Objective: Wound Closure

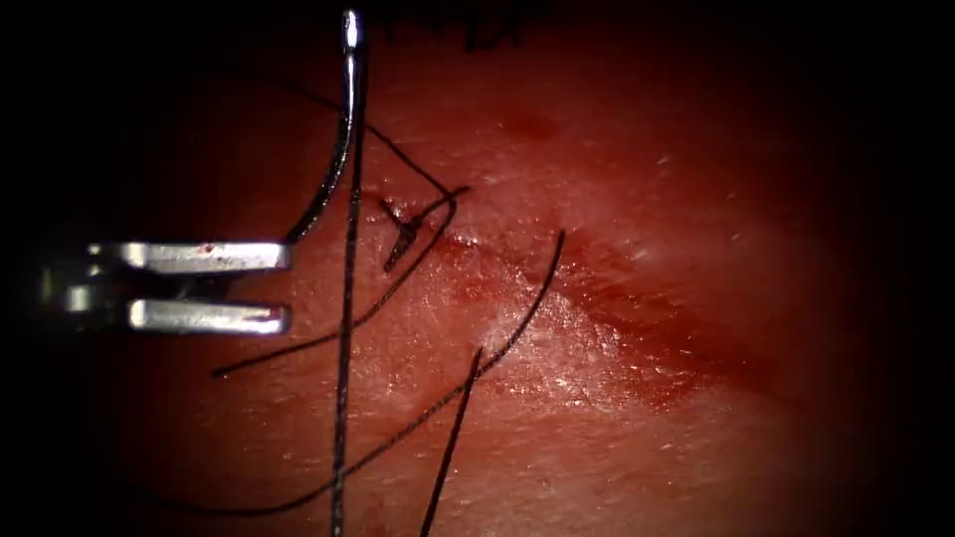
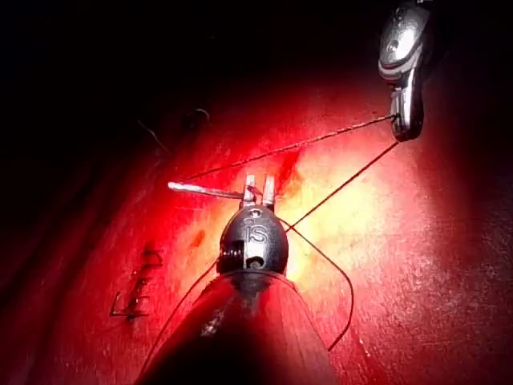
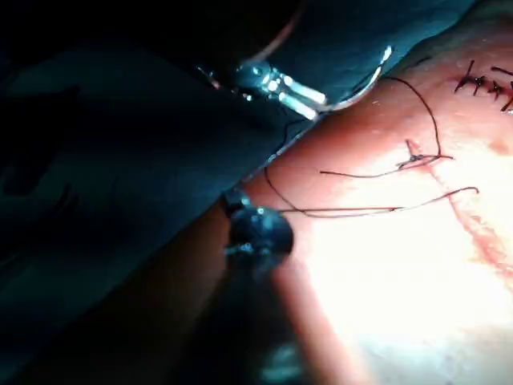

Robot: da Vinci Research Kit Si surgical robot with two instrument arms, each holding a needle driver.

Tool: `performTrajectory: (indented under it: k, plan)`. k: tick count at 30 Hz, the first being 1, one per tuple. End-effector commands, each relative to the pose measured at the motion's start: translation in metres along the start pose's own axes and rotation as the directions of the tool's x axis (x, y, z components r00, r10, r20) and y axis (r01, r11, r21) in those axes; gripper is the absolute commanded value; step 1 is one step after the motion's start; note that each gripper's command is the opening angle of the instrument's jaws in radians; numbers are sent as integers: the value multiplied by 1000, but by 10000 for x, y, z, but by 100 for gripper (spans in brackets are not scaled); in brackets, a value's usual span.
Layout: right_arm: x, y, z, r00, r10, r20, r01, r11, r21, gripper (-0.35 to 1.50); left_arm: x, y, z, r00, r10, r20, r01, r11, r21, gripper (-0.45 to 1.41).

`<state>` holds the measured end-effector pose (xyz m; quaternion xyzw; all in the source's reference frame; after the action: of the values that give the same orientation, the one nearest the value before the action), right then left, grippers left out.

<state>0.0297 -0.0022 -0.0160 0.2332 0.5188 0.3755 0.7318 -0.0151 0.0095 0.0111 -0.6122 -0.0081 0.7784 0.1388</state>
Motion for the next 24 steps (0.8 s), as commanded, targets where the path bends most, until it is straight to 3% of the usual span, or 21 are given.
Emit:
performTrajectory:
  k: [1,3,4,5,8,19,24]
  plan:
    - [-5,16,5,998,-53,-17,53,999,-7,69,-4,-1,5,1000,0,0,0,1000,1,-45]
    - [-6,32,5,989,-143,-39,142,990,-18,115,-7,-5,2,1000,-6,5,6,1000,4,-45]
    - [-6,49,5,964,-261,-55,260,965,-34,136,-9,-9,-2,1000,-11,9,11,1000,8,-45]
    - [-7,62,3,939,-339,-56,337,940,-44,141,-13,-14,-8,1000,-10,17,10,1000,16,-45]
    - [-12,83,-3,903,-428,-46,426,903,-52,145,-20,-26,-20,999,-16,30,15,999,29,-45]
    - [-23,114,-18,884,-466,-45,463,884,-60,143,-46,-60,-52,998,-35,45,30,993,118,-45]
    - [-36,138,2,879,-476,-32,472,877,-85,135,-54,-59,-47,997,-55,53,47,990,136,-45]
